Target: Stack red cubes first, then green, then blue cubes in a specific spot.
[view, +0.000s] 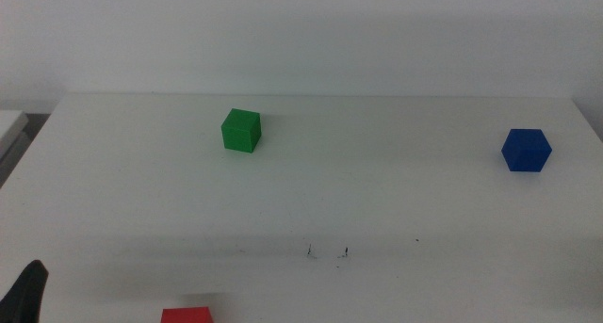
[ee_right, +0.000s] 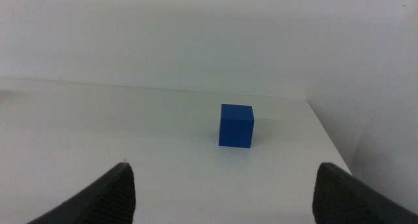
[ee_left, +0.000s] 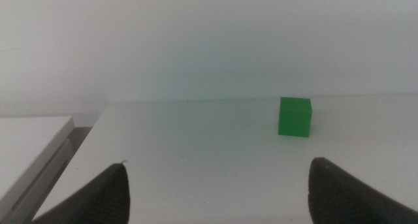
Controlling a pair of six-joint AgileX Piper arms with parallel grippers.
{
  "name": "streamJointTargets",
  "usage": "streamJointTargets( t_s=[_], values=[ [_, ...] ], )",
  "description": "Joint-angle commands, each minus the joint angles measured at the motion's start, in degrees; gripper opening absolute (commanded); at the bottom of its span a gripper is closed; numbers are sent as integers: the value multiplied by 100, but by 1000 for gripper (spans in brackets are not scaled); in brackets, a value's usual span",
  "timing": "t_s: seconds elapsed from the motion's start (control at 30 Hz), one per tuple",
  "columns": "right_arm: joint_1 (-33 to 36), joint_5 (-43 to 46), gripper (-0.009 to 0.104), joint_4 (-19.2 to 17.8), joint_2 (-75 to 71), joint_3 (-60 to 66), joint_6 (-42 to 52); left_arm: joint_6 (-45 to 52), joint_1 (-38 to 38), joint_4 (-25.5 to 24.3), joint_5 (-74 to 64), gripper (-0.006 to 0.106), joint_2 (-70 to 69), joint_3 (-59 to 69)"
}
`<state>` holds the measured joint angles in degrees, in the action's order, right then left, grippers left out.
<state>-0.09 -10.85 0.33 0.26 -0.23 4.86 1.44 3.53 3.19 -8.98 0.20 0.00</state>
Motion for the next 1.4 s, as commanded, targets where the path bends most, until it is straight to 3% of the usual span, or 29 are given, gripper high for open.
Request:
streamJointTargets(
  t_s=[0.0,0.2,0.53,0.67,0.83,1.03,1.37],
  values=[
    [-49,76,93,-33,-26,23,9,1,-7,-24,73,94,-20,0],
    [-49,76,93,-33,-26,23,9,9,-7,-223,-283,94,127,-309],
    [-49,76,93,-33,-26,23,9,-104,-7,146,-4843,94,3255,-4399],
    [-49,76,93,-33,-26,23,9,-474,-7,317,-6098,94,4238,-5431],
    [-49,76,93,-33,-26,23,9,-732,126,717,-6098,94,4956,-5599],
    [-49,76,93,-33,-26,23,9,-1794,1000,766,-6098,94,5409,-5246],
    [-49,76,93,-33,-26,23,9,-4812,3674,-1181,-5944,94,6560,-5186]
  ],
)
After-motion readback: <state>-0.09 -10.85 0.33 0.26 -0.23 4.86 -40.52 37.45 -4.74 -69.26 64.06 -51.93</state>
